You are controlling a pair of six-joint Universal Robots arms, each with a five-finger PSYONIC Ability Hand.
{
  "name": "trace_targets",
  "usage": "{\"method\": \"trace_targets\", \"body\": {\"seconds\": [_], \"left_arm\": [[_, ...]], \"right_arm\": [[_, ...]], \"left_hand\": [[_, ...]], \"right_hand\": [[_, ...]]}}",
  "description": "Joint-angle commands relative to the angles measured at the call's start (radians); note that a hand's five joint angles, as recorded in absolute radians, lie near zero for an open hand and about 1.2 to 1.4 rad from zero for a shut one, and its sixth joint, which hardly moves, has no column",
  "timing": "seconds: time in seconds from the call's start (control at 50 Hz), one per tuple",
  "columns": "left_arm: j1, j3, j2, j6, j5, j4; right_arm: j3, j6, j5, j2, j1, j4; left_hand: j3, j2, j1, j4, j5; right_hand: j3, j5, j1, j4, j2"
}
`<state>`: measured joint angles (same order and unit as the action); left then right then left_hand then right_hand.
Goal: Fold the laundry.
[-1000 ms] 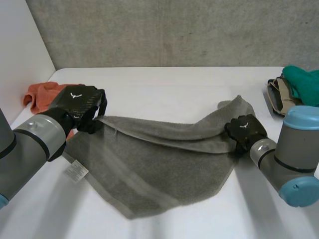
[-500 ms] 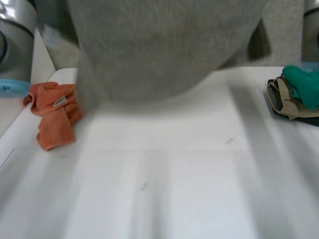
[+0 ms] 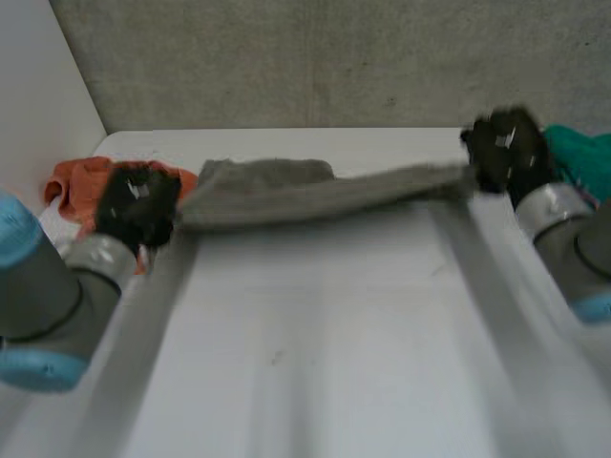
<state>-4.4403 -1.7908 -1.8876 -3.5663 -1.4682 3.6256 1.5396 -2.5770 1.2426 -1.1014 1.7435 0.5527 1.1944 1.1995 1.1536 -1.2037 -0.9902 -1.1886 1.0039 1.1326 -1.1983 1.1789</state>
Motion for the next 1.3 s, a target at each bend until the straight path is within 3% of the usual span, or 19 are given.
{"method": "trace_targets", "body": {"seconds": [0.02, 0.14, 0.16, 0.18, 0.22, 0.36, 0.54, 0.62, 0.7, 0.86, 0.94, 1.02, 1.16, 1.22, 1.3], "left_arm": [[-0.060, -0.084, -0.091, -0.078, 0.117, 0.033], [-0.157, -0.033, -0.176, -0.071, 0.223, 0.044], [-0.165, -0.030, -0.183, -0.071, 0.235, 0.036], [-0.181, -0.024, -0.191, -0.069, 0.259, 0.024], [-0.191, -0.021, -0.193, -0.069, 0.281, 0.010], [-0.211, -0.007, -0.185, -0.045, 0.286, -0.041], [-0.220, 0.068, -0.234, 0.043, 0.253, -0.050], [-0.220, 0.119, -0.260, 0.063, 0.249, -0.081], [-0.229, 0.140, -0.225, 0.069, 0.221, -0.177], [-0.235, 0.105, 0.135, 0.063, 0.184, -0.415], [-0.232, 0.140, 0.396, 0.063, 0.142, -0.517], [-0.235, 0.214, 0.521, 0.038, 0.121, -0.576], [-0.191, 0.359, 0.417, -0.040, 0.111, -0.694], [-0.162, 0.442, 0.283, -0.091, 0.091, -0.769], [-0.134, 0.591, 0.029, -0.181, 0.028, -0.872]], "right_arm": [[0.180, 0.150, 0.005, -0.084, -0.029, -0.226], [0.220, 0.103, 0.000, -0.123, -0.050, -0.287], [0.221, 0.092, 0.000, -0.127, -0.053, -0.286], [0.223, 0.071, 0.001, -0.132, -0.058, -0.284], [0.221, 0.054, 0.003, -0.133, -0.059, -0.284], [0.214, 0.009, 0.003, -0.150, -0.064, -0.284], [0.212, 0.000, 0.018, -0.167, -0.070, -0.289], [0.209, 0.001, 0.026, -0.176, -0.076, -0.289], [0.203, 0.003, 0.034, -0.196, -0.091, -0.297], [0.116, 0.069, 0.069, -0.310, -0.111, -0.511], [-0.069, 0.095, 0.107, -0.397, -0.147, -0.739], [-0.223, 0.087, 0.098, -0.428, -0.150, -0.882], [-0.375, 0.148, 0.103, -0.362, -0.139, -1.025], [-0.424, 0.242, 0.133, -0.278, -0.099, -1.060], [-0.507, 0.307, 0.236, -0.100, -0.067, -1.067]], "left_hand": [[0.202, 0.197, 0.243, -0.193, -0.231], [0.071, 0.065, 0.111, -0.061, -0.100], [-0.011, -0.016, 0.030, 0.021, -0.018], [-0.291, -0.296, -0.250, 0.300, 0.262], [-0.478, -0.483, -0.437, 0.487, 0.449], [-0.573, -0.578, -0.532, 0.582, 0.543], [-0.371, -0.376, -0.330, 0.380, 0.341], [0.142, 0.137, 0.183, -0.132, -0.171], [0.202, 0.197, 0.243, -0.193, -0.231], [0.202, 0.197, 0.243, -0.193, -0.231], [0.202, 0.197, 0.243, -0.193, -0.231], [0.202, 0.197, 0.243, -0.193, -0.231], [0.202, 0.197, 0.243, -0.193, -0.231], [0.202, 0.197, 0.243, -0.193, -0.231], [0.202, 0.197, 0.243, -0.193, -0.231]], "right_hand": [[-0.208, 0.218, 0.264, -0.198, 0.217], [-0.208, 0.218, 0.264, -0.198, 0.217], [-0.208, 0.218, 0.264, -0.198, 0.217], [-0.208, 0.218, 0.264, -0.198, 0.217], [-0.208, 0.218, 0.264, -0.198, 0.217], [-0.208, 0.218, 0.264, -0.198, 0.217], [-0.208, 0.218, 0.264, -0.198, 0.217], [-0.208, 0.218, 0.264, -0.198, 0.217], [-0.208, 0.218, 0.264, -0.198, 0.217], [-0.208, 0.218, 0.264, -0.198, 0.217], [-0.208, 0.218, 0.264, -0.198, 0.217], [-0.208, 0.218, 0.264, -0.198, 0.217], [-0.208, 0.218, 0.264, -0.198, 0.217], [-0.208, 0.218, 0.264, -0.198, 0.217], [-0.208, 0.218, 0.264, -0.198, 0.217]]}}
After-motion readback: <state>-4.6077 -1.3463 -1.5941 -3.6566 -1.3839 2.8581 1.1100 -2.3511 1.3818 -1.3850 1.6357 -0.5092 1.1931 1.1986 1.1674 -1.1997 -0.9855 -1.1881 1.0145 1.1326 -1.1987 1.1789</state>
